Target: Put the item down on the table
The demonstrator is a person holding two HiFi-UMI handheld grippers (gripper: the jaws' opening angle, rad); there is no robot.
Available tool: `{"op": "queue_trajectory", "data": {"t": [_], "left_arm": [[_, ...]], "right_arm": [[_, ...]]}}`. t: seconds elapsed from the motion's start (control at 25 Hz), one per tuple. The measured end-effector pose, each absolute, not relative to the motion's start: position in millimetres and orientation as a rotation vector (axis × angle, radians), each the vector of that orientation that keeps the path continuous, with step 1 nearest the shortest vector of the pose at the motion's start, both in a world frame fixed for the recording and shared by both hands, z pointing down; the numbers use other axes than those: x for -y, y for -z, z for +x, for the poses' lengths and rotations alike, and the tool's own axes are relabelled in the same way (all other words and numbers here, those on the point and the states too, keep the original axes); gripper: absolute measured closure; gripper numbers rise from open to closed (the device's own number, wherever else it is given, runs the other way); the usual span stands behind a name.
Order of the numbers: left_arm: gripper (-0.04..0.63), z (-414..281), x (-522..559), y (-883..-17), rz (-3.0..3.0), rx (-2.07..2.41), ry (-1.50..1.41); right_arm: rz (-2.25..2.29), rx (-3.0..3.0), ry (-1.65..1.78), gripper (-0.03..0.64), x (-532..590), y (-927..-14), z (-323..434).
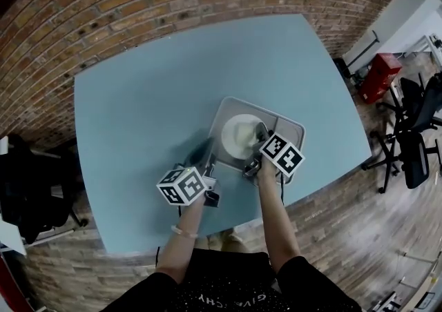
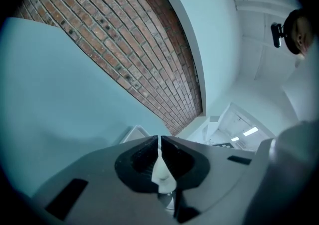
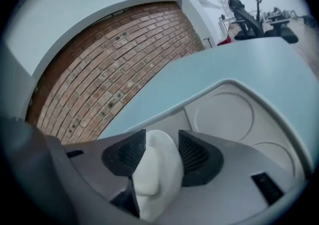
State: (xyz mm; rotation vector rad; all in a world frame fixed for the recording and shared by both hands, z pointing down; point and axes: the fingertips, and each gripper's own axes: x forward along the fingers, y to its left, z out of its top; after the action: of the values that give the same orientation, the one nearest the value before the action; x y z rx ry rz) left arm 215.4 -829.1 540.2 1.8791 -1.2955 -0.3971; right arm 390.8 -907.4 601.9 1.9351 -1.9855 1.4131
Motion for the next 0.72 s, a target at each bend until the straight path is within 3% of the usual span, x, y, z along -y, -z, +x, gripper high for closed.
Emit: {"op": "queue_trajectory", "data": {"t": [0.12,0.2,0.24,0.28,0.32,0.44,0.72], "left_arm": [[0.566,215.9,828.3,-539.0,1.887,1.282,0.396],[0.566,217.6,827.7,-538.9,1.886,1.280,0.395],[0.566,219.2,827.4,-538.3,1.885,1.279,0.396],[0.566,221.1,827.1,-537.3,1.885,1.277,0.399],[0.566,223.3,826.5,-536.3,1.885,1.272,0.402],[0.566,230.3,822.4,-535.5,1.880,1.248,0.409],[0.566,243.6,816.2,-536.7,1.868,1.204,0.407]], "right_arm": [[2.101,1.953,-1.395,0.426,894.1,-589.5,411.2],[2.061,2.122,-1.603,0.428,882.8,-577.0,407.5],[2.003,2.234,-1.756,0.452,876.9,-569.1,403.8],[1.932,2.326,-1.930,0.560,870.8,-562.1,401.0],[1.850,2.384,-2.117,0.604,864.4,-557.2,398.9],[1.673,2.389,-2.565,0.604,845.3,-553.8,397.9],[1.642,2.452,-2.580,0.604,828.5,-547.5,407.5]]}}
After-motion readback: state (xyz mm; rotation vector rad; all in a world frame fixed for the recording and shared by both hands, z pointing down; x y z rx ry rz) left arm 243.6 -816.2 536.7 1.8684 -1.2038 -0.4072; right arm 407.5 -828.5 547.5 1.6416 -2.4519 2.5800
